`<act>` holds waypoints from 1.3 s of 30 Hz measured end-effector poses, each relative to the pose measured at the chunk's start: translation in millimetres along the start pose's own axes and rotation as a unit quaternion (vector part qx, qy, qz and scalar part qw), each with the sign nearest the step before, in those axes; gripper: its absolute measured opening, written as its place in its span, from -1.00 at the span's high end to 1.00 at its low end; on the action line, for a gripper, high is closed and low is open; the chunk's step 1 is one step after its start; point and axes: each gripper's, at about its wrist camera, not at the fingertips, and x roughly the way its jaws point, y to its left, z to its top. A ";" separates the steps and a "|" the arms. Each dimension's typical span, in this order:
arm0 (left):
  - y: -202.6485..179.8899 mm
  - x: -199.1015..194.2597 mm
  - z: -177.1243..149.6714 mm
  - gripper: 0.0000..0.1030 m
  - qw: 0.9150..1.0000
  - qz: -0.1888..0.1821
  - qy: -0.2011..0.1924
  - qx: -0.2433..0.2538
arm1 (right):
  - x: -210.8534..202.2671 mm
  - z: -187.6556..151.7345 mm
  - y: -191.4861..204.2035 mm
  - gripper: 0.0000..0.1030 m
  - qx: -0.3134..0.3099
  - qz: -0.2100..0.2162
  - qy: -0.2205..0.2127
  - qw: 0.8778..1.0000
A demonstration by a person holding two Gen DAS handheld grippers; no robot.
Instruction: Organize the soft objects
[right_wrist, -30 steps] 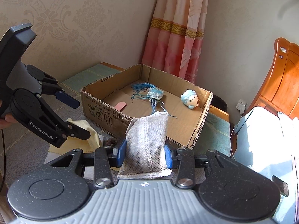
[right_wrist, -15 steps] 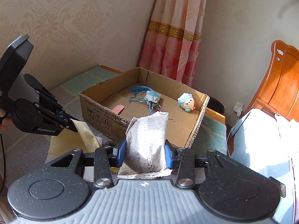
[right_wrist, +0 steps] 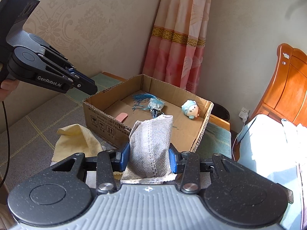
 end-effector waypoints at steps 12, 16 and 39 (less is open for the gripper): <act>4.9 52.1 -64.8 0.59 0.994 -0.011 0.086 -0.073 | 5.0 -1.7 -3.3 0.12 0.002 0.004 0.007 1.000; 1.0 43.8 -61.2 0.97 0.996 -0.015 0.063 -0.066 | 7.4 -3.2 -3.4 0.12 0.004 0.004 0.011 1.000; 20.7 -9.7 53.6 1.00 0.996 0.030 -0.083 -0.021 | 2.9 1.4 -1.4 0.12 0.003 0.004 0.000 1.000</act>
